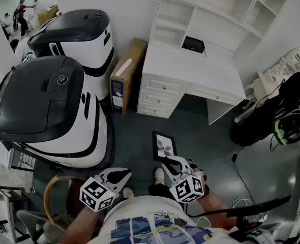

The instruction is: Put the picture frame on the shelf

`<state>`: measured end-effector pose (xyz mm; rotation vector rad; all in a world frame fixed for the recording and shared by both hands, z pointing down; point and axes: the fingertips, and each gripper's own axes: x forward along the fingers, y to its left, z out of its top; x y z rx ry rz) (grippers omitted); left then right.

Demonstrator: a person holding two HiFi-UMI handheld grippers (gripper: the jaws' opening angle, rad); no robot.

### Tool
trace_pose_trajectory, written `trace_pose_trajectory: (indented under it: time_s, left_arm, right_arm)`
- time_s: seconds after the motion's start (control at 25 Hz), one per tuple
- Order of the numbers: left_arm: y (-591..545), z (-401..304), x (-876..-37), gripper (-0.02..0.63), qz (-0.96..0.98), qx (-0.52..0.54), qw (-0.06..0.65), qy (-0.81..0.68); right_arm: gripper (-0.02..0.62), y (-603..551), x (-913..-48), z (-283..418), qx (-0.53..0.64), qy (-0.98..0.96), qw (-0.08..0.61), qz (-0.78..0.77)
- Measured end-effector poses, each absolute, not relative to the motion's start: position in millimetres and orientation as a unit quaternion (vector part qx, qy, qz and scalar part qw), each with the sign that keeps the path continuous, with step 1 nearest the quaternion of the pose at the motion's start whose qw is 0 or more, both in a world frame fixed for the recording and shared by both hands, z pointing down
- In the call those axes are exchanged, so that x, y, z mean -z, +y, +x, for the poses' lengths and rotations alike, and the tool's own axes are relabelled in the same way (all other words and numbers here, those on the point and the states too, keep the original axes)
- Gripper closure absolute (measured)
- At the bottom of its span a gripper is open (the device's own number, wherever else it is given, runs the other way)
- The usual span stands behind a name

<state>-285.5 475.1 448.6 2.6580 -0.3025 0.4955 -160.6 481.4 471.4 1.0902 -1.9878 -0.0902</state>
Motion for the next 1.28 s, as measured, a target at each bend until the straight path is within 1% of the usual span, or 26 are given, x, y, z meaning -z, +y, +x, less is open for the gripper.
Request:
trace_pose_trajectory:
  time_s: [0.24, 0.52, 0.72, 1.04, 1.12, 1.28]
  left_arm:
    - [479, -285, -455, 0.592, 0.957, -0.180, 0.209, -0.094]
    - [470, -246, -439, 0.592, 0.964, -0.179, 0.186, -0.071]
    - [447, -222, -435, 0.592, 0.962, -0.184, 0.183, -0.084]
    - [410, -162, -428, 0.592, 0.964, -0.192, 0.167, -0.077]
    - [406, -145, -430, 0.592, 0.964, -0.191, 0.173, -0.070]
    - [388, -100, -431, 0.592, 0.961, -0.160, 0.217, -0.063]
  right_arm:
    - [0.499, 495, -478, -162, 0.026, -0.789, 0.427, 0.441]
    - [0.499, 481, -473, -135, 0.027, -0.786, 0.419, 0.454]
    - [0.499, 451, -466, -108, 0.046, -0.792, 0.412, 0.448]
    - [0.502, 402, -454, -55, 0.114, -0.782, 0.430, 0.436]
    - [0.514, 393, -455, -42, 0.119, -0.782, 0.430, 0.435]
    - [0.514, 369, -480, -8, 0.109, -0.777, 0.433, 0.444]
